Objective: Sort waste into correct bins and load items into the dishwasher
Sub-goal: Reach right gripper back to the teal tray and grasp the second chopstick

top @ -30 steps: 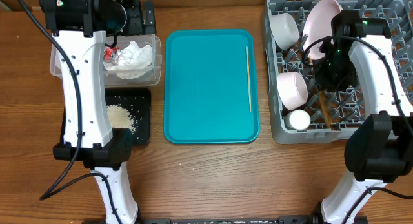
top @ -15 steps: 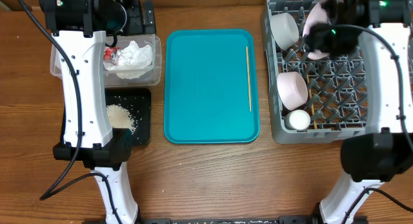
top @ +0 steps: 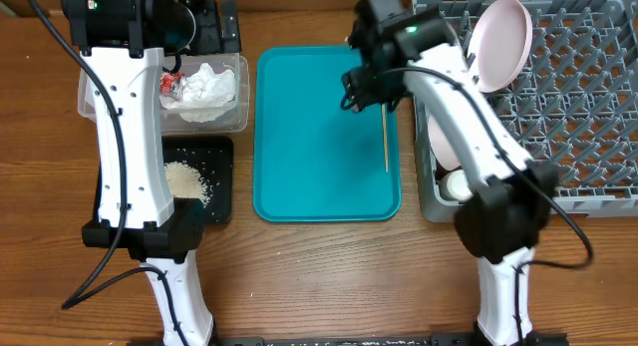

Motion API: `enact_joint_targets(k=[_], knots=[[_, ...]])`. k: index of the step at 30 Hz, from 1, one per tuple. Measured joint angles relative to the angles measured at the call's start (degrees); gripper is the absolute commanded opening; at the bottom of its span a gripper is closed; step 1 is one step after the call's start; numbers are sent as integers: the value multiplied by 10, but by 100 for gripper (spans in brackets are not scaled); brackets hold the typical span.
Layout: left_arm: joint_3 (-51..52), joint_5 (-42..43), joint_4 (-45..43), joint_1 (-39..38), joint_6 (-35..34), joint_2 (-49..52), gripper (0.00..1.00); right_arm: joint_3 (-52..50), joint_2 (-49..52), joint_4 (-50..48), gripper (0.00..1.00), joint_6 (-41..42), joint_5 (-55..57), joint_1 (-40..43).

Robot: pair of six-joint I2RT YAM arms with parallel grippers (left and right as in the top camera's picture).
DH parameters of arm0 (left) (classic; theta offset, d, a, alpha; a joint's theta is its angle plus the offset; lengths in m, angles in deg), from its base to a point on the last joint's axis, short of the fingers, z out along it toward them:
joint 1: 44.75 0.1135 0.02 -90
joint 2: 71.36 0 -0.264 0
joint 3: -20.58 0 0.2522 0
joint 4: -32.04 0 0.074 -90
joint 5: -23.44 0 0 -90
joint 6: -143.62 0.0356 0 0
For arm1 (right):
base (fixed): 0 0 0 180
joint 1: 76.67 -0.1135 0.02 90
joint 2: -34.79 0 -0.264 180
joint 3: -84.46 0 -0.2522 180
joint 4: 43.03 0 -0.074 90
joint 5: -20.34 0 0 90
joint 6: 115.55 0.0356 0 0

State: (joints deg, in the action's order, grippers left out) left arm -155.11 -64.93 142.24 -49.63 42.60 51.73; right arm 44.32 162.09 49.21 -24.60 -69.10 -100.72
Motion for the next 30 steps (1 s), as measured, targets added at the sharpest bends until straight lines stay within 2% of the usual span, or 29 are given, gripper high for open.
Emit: enact_joint_targets(k=[5, 10, 27, 30], knots=[[0, 0, 0, 0, 0, 0, 100, 0, 66, -2, 63, 4, 15, 4], [0, 0, 0, 0, 0, 0, 100, -1, 106, -12, 62, 3, 27, 5], [0, 0, 0, 0, 0, 0, 100, -18, 127, -25, 60, 17, 31, 40], [0, 0, 0, 0, 0, 0, 100, -18, 127, -29, 57, 19, 26, 39]])
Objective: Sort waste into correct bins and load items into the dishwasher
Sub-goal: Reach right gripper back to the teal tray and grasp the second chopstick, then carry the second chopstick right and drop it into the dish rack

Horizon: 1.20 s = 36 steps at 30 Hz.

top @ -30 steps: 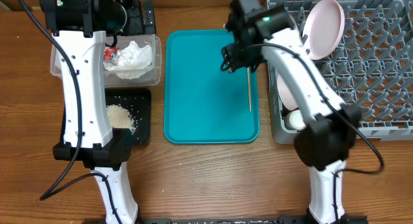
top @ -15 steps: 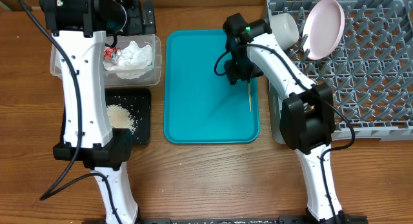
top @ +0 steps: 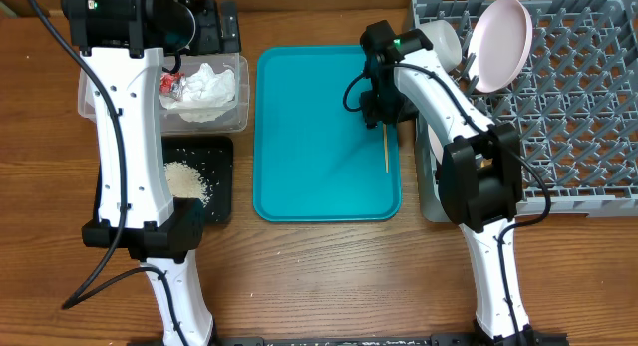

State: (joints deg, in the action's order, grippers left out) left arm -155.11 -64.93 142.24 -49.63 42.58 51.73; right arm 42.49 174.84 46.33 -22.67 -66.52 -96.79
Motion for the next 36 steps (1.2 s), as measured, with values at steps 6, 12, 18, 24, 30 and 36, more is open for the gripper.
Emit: enact_joint_targets(k=[6, 12, 18, 24, 30, 36], knots=[[0, 0, 0, 0, 0, 0, 100, 0, 0, -5, 56, 1, -2, -1], [0, 0, 0, 0, 0, 0, 100, -1, 0, -16, 56, 1, -2, -2], [0, 0, 0, 0, 0, 0, 100, -24, -1, -37, 56, 1, 0, -5], [0, 0, 0, 0, 0, 0, 100, -55, -3, -39, 47, 1, -22, -12], [0, 0, 0, 0, 0, 0, 100, -56, -3, -40, 20, 3, -30, -10], [0, 0, 0, 0, 0, 0, 100, -53, -3, -29, 4, 1, -40, -9]])
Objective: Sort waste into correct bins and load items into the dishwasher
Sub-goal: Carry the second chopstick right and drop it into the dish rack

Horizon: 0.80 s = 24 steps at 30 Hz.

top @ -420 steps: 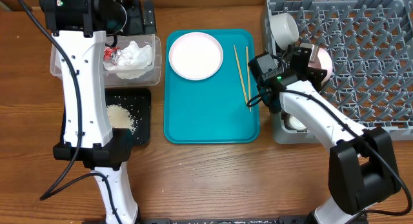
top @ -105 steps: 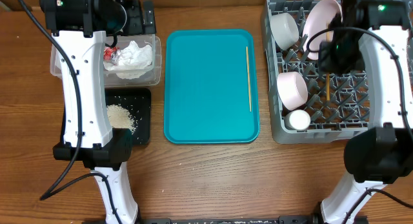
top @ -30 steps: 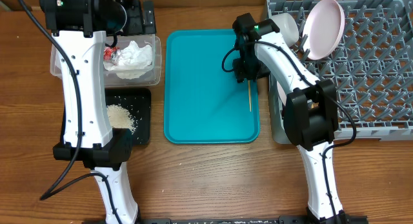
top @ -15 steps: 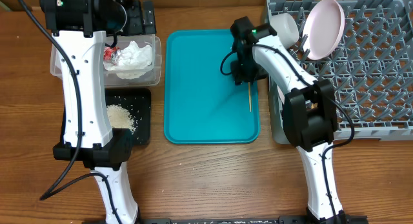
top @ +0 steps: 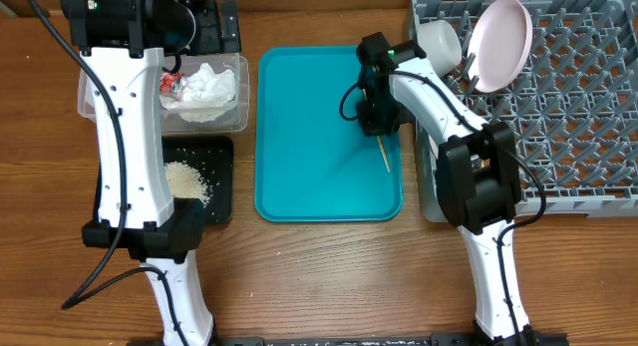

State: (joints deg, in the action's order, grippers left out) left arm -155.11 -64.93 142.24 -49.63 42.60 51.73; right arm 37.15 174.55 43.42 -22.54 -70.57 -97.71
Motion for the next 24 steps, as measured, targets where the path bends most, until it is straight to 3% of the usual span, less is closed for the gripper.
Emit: enact_joint_targets(k=[5, 10, 17, 24], knots=[[0, 0, 0, 0, 0, 0, 100, 23, 0, 54, 4, 0, -11, 0], [0, 0, 0, 0, 0, 0, 100, 134, -14, 112, 4, 0, -14, 0], [0, 0, 0, 0, 0, 0, 100, 294, -132, 221, 4, 0, 29, 28], [0, 0, 0, 0, 0, 0, 100, 313, -217, 244, 4, 0, 69, 120]])
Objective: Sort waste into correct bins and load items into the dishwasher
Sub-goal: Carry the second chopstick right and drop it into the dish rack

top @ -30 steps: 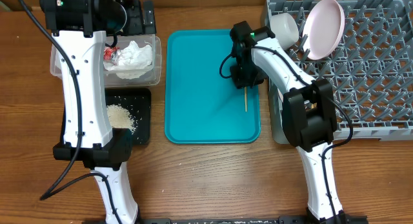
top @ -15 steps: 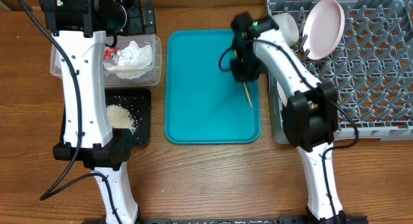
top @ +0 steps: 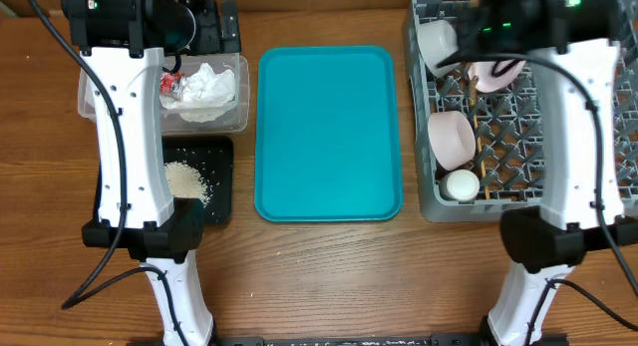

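Observation:
The teal tray [top: 329,132] lies bare in the middle of the table. My right gripper [top: 471,69] hangs over the left part of the grey dishwasher rack [top: 598,117]. It is shut on the top of a thin wooden stick [top: 478,137], which runs down over the rack grid. A pink plate [top: 490,77] shows partly under the arm. A white cup [top: 435,37], a pink bowl [top: 451,137] and a small white cup [top: 461,184] sit in the rack's left column. My left gripper [top: 214,27] is above the clear bin [top: 237,112]; its fingers cannot be made out.
The clear bin holds crumpled white paper [top: 204,87] and a red-and-white wrapper [top: 171,82]. A black bin [top: 221,181] in front of it holds pale crumbs [top: 186,178]. The left arm's white link crosses both bins.
My right gripper was down on the stick at the tray's right side. Now the arm is over the rack with the stick, and the tray is bare. The left arm is unchanged.
The stick lay along the tray's right edge with my right gripper just above its far end. Then the gripper was lower, at the stick's top, and afterwards the stick was tilted in its grip. Now the stick is over the rack.

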Motion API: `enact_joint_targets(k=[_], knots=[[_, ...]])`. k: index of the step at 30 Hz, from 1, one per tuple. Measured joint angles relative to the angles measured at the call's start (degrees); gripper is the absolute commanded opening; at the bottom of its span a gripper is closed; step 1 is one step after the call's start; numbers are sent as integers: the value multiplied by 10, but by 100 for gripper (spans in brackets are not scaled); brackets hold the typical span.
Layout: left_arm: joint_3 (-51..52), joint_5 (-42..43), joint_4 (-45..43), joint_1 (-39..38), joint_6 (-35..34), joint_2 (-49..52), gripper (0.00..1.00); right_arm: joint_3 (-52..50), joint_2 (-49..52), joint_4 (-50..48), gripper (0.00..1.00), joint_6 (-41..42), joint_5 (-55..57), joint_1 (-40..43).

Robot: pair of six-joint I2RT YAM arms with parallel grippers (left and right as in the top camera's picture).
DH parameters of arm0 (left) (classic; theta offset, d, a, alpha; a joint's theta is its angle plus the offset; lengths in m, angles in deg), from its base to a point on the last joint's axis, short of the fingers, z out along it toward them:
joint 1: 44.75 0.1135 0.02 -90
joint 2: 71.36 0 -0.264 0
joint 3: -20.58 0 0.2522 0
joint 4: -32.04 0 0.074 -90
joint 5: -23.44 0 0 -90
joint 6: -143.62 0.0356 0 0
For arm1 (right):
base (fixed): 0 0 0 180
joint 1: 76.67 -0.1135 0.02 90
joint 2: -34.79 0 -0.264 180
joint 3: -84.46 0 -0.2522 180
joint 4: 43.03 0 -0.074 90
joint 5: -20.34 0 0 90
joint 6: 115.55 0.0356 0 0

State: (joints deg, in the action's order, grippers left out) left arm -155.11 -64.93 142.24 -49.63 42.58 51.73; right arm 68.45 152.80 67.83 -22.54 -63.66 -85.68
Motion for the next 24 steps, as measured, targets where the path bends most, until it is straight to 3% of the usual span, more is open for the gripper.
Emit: enact_joint_targets(k=[16, 24], knots=[[0, 0, 0, 0, 0, 0, 100, -311, 6, -16, 4, -52, 54, 85], [0, 0, 0, 0, 0, 0, 100, -405, 8, -42, 23, -64, 64, 119]])
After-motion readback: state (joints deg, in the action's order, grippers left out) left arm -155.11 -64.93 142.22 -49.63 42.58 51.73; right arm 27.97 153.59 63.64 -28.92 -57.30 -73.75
